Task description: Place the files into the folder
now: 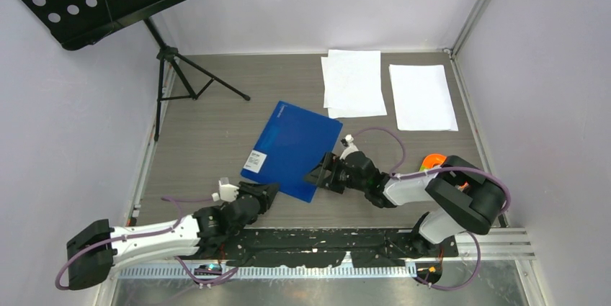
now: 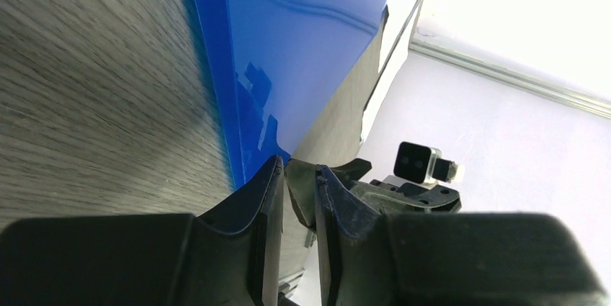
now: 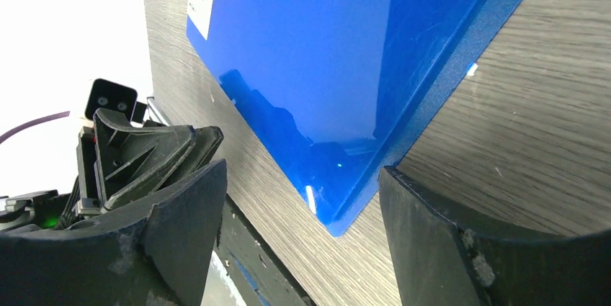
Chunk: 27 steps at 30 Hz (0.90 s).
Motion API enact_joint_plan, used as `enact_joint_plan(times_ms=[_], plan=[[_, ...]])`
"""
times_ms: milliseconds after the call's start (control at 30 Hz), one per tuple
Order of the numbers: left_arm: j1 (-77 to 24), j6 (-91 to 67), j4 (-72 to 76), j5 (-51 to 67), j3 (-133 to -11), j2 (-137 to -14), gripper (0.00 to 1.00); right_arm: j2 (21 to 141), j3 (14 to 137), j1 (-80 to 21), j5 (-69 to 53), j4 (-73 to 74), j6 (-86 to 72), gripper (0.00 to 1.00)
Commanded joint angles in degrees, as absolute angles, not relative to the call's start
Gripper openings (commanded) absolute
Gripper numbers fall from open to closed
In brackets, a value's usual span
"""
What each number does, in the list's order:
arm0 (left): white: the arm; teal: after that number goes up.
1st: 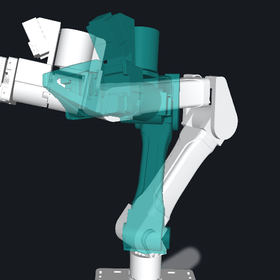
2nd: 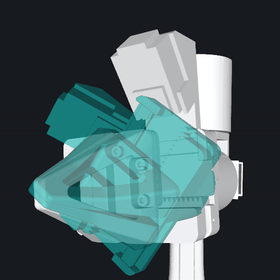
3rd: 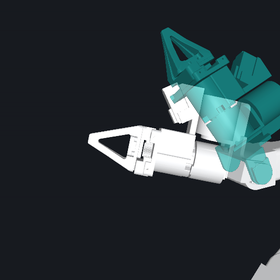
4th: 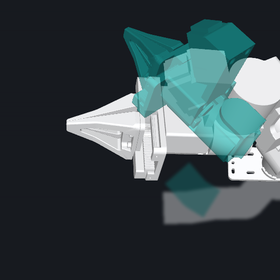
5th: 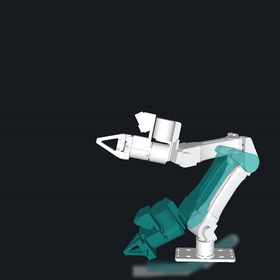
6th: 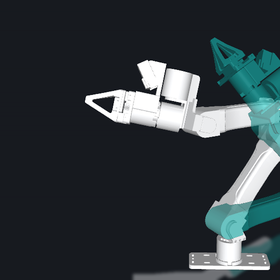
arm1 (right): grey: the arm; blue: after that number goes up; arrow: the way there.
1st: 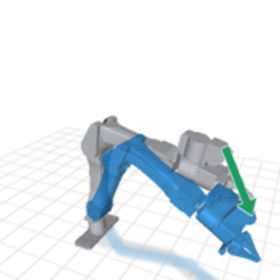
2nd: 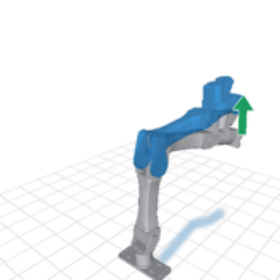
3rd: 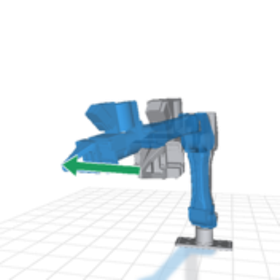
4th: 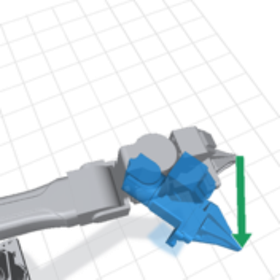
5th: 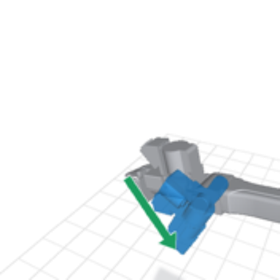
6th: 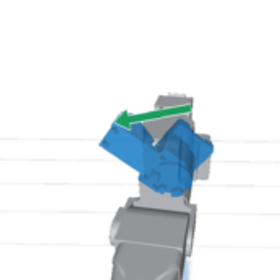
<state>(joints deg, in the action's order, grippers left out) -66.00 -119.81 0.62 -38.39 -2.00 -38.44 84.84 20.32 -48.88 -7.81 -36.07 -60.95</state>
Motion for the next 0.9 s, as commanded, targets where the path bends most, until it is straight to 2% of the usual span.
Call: enact_joint_plan(times_ms=[0, 133, 200, 300, 367, 433, 500, 600, 700, 767, 867], plan=[[-66.1, -126.7, 1.7, -40.8, -1.5, -37.4, 0.22, 86.7, 22.8, -48.6, -8.7, -40.5, -62.9, 0.82], [-65.4, -125.3, -1.3, -41.2, -2.2, -35.6, 0.22, 87.6, 23.4, -48.5, -8.7, -40.7, -63.2, 0.78], [-60.9, -119.7, -5.3, -38.9, -4.9, -33.6, 0.26, 86.2, 22.9, -48.5, -7.7, -39.4, -63.1, 0.77], [-43.4, -100.7, -4.3, -22.9, -9.2, -33.6, 0.35, 83.4, 21.3, -48.2, -5.4, -36.3, -61.8, 0.77], [-30.5, -88.3, -4.5, -11.8, -14.6, -37.8, 0.40, 81.7, 20.6, -47.9, -4.8, -35.1, -60.9, 0.77], [-18.8, -75.6, -7.0, -3.1, -22.0, -47.3, 0.46, 80.4, 20.4, -47.6, -4.5, -33.5, -60.1, 0.78], [-13.4, -66.6, -12.4, 2.7, -31.5, -58.8, 0.47, 79.9, 20.9, -47.5, -4.4, -32.4, -59.2, 0.79], [-12.0, -56.9, -15.5, 7.4, -45.1, -75.5, 0.51, 80.4, 22.4, -46.5, -4.8, -31.4, -57.8, 0.83], [-13.2, -52.9, -20.4, 8.8, -54.1, -86.8, 0.51, 81.3, 24.2, -45.1, -3.9, -28.4, -56.1, 0.84], [-15.4, -51.0, -25.4, 6.4, -57.4, -91.1, 0.51, 81.1, 25.2, -44.0, -2.3, -25.3, -54.9, 0.86], [-20.4, -51.2, -25.8, 4.8, -55.5, -93.6, 0.50, 81.0, 25.9, -43.5, -0.4, -22.6, -52.0, 0.89]])
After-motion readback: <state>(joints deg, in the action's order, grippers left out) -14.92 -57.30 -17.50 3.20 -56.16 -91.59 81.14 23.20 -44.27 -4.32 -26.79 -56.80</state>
